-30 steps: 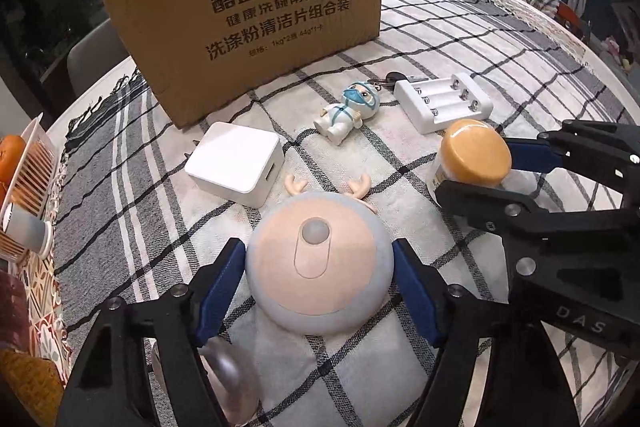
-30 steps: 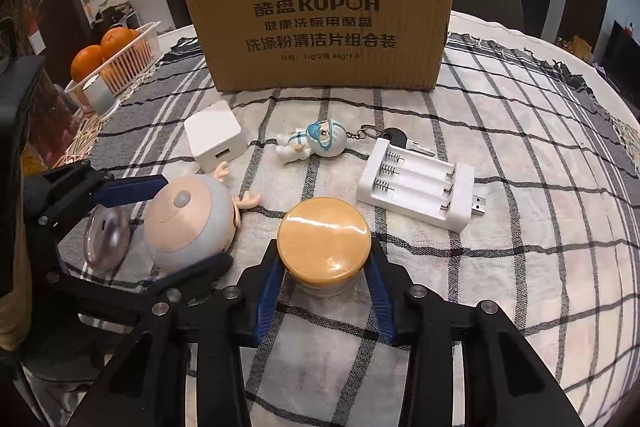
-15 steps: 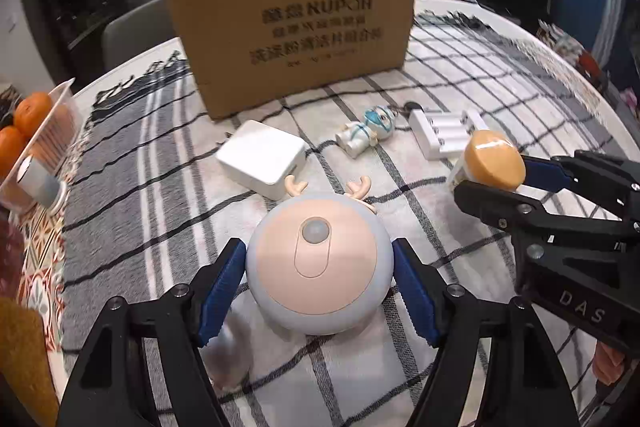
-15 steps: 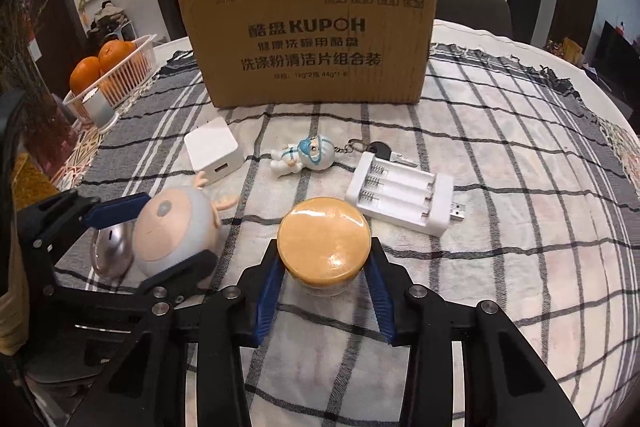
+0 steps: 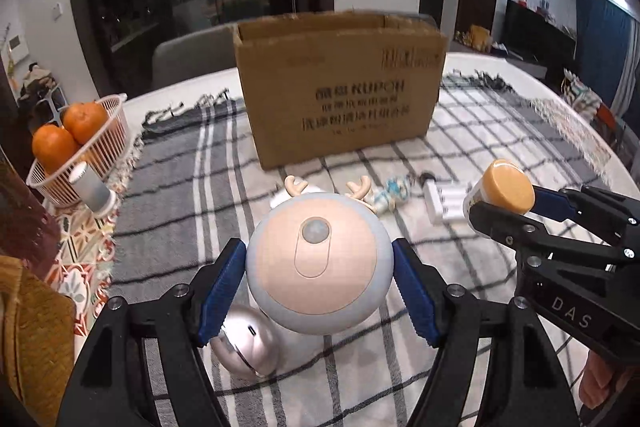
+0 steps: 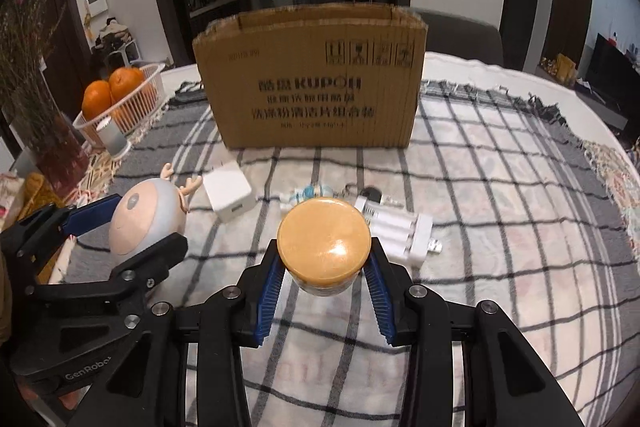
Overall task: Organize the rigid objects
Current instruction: 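Lift the lamp and jar and carry both over the cardboard box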
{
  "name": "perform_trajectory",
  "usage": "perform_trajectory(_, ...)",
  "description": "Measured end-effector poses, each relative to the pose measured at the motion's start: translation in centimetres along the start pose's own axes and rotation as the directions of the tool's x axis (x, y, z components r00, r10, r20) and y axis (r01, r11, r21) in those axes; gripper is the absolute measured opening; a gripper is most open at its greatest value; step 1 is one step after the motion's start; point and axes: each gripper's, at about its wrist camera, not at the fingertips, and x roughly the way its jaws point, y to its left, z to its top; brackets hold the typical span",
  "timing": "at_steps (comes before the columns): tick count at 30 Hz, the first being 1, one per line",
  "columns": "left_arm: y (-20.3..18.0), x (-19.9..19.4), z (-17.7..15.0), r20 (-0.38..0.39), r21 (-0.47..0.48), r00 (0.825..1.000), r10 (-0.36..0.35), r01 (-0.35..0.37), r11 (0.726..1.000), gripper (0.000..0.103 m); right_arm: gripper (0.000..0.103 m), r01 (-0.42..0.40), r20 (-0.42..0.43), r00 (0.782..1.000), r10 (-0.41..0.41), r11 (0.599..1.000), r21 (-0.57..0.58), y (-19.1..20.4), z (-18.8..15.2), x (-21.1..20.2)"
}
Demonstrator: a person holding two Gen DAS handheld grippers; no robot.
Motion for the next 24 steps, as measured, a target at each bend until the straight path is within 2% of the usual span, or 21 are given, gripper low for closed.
perform_trajectory(6, 0.4, -2.0, 2.9, 0.058, -0.028, 0.998, 0.002, 0.0, 1.0, 0.073, 0.041, 0.002, 0.052, 0.999, -0.002, 1.0, 0.013, -0.5, 2.7, -1.7)
perform_trajectory(15, 0.7, -4.6, 8.7, 0.165, -0.039, 0.986, 0.014, -0.008, 0.999, 0.073, 0.041, -0.022, 0.122, 0.992, 0.017, 0.999, 0.039, -1.3, 8.1, -4.3)
perform_trajectory(24, 0.7, -4.4, 12.9, 0.194, -0.017, 0.981, 0.003, 0.001, 1.0, 0.074, 0.041, -0.011, 0.148, 0.989, 0.007, 1.0, 0.026, -1.9, 12.5, -4.8)
